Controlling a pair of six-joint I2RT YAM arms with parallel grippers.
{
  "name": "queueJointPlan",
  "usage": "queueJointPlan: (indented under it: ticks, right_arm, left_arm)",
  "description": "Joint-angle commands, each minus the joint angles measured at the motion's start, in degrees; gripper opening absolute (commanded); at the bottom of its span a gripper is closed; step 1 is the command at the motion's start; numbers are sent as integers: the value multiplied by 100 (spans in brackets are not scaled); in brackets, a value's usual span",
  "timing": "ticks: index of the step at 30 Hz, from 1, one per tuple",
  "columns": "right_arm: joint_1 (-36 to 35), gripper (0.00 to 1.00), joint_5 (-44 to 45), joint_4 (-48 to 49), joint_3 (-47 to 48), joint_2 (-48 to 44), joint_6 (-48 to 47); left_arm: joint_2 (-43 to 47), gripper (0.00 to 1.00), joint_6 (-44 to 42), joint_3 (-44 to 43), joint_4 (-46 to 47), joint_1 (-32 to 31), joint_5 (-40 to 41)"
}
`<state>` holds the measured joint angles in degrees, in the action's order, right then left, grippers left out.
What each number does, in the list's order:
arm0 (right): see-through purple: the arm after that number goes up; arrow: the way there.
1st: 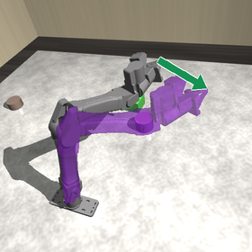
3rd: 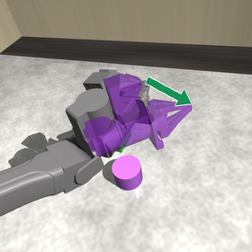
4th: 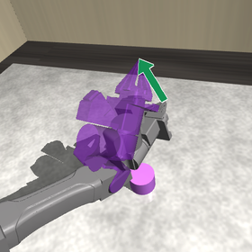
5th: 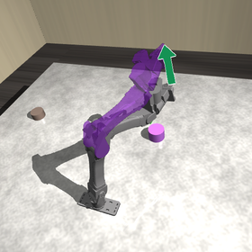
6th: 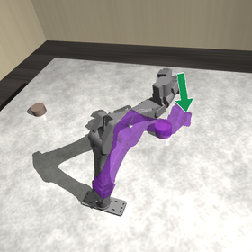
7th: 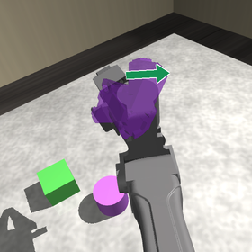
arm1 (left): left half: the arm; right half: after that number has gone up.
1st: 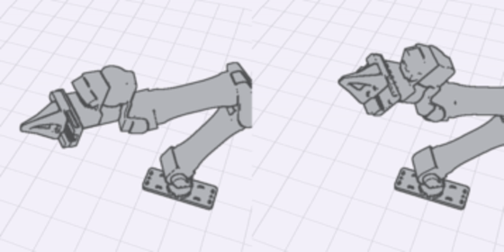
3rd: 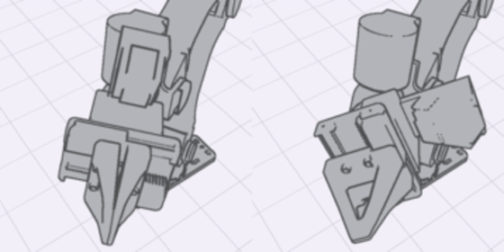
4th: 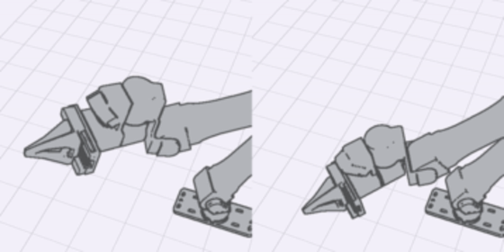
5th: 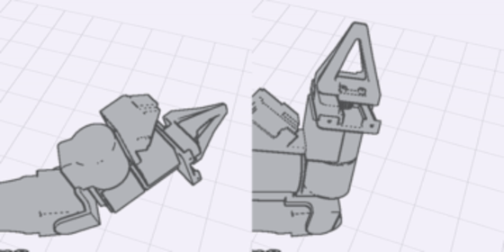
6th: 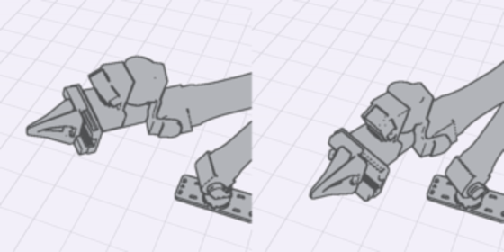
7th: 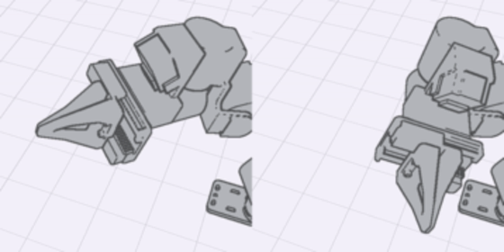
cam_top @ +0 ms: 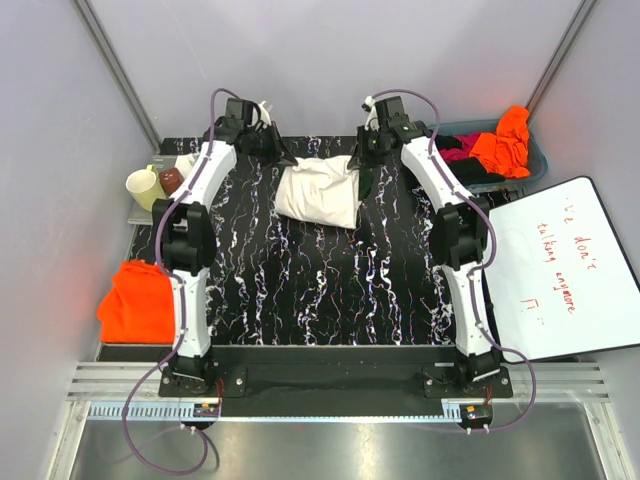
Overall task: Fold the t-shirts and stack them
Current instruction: Fold the tshirt
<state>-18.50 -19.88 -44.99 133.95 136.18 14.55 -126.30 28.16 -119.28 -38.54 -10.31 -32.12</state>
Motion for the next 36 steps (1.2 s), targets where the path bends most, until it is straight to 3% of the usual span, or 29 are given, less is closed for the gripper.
queueJointPlan:
  ticks: [1, 3, 4, 5, 10, 11, 15, 21, 22, 30, 36]
  right_arm:
    - [75, 13, 239, 52, 860, 688, 136]
    - [101, 16, 369, 34, 1141, 909, 250]
    - [110, 20, 458, 43, 1203, 1093, 303]
    - [127, 20, 519, 34, 1360, 1191, 373]
    - [303, 20, 1275, 105, 1792, 1560, 847]
    - [329, 39, 1389, 140, 1827, 1552, 1040]
    - [400, 77, 1795, 193, 1749, 1385, 1270]
    - [356, 90, 1040, 289, 968, 446, 1033]
    - [356, 98, 960, 289, 818, 201, 1024]
    - [338, 96, -67, 289, -790, -320, 1358]
    - [330, 95, -235, 377, -1600, -391, 1437]
  left_arm:
    - [-499, 7, 374, -603, 629, 221, -304]
    - [-693, 47, 575, -701, 943, 274, -584]
    - [-755, 91, 637, -597, 1058, 327, -672]
    - [-764, 99, 673, -535, 1147, 354, -908]
    - [-109, 99, 305, 533, 1200, 371, -1411]
    - [77, 99, 243, 807, 1200, 371, -1420]
    - [1026, 99, -99, 2265, 1209, 371, -1420]
    - [1766, 99, -303, 3069, 1165, 363, -1078]
    - [1802, 99, -320, 3052, 1156, 363, -981]
    - [916, 99, 118, 1964, 1042, 363, -647]
    - [352, 99, 14, 1470, 761, 371, -182]
